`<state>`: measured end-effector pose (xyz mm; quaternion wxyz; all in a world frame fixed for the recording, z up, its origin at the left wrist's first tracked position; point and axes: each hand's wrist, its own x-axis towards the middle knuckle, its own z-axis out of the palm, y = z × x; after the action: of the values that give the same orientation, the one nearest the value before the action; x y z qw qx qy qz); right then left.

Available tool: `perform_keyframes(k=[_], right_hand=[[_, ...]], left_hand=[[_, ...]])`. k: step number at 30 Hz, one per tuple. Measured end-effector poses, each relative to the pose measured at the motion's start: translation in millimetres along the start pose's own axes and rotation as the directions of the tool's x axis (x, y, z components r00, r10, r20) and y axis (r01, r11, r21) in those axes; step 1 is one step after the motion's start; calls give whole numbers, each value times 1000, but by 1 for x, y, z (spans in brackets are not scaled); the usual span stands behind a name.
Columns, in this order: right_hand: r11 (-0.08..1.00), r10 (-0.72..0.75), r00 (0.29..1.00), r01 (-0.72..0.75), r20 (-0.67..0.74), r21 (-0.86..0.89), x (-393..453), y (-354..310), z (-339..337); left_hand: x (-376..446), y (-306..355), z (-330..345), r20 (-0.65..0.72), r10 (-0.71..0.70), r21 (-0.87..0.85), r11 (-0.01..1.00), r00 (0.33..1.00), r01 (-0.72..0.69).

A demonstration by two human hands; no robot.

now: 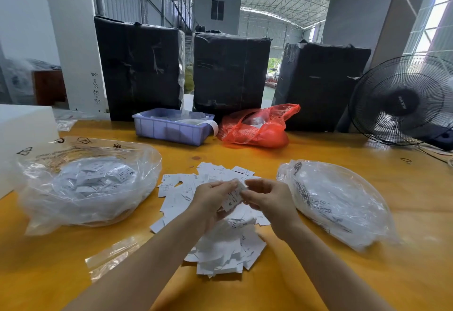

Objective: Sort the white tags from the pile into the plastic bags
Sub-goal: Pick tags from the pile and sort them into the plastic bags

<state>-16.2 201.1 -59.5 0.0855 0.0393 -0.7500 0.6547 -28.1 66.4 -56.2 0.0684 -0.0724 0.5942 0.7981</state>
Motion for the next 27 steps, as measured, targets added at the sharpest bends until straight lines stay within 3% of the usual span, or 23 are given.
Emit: perform_keyframes(k=[4, 9, 13, 17, 19, 21, 23, 25, 27], right_hand=[[926, 255, 966, -232, -40, 300, 4, -5, -8], [881, 321, 946, -278, -52, 383, 3, -6, -8], [895, 281, 958, -240, -57, 376, 3, -6, -8], [933, 234, 968, -199, -86, 301, 3, -4, -8], [937, 224, 968, -183, -111, 297, 5, -5, -11], [950, 197, 971, -155, -135, 270, 5, -6, -13], [969, 146, 975, -107, -166, 223, 6, -7, -14], [983, 67, 973, -25, -223, 183, 7, -11, -18], [995, -70, 941, 87, -331, 38, 11, -14, -29]], left_hand=[[-1, 6, -6, 69, -87, 160, 984, 994, 75], [1, 12, -16, 139, -146, 281, 954, 979, 102], [4, 24, -25, 137, -68, 341, 940, 988, 17], [8, 54, -56, -31, 167, 543, 831, 985, -124], [10, 74, -87, -176, 395, 687, 705, 902, -175], [10, 93, -126, -331, 579, 808, 582, 745, -93], [11, 102, -163, -440, 651, 843, 538, 619, 33], [12, 101, -187, -494, 659, 856, 483, 567, 185], [13, 94, -198, -533, 642, 846, 418, 551, 331]])
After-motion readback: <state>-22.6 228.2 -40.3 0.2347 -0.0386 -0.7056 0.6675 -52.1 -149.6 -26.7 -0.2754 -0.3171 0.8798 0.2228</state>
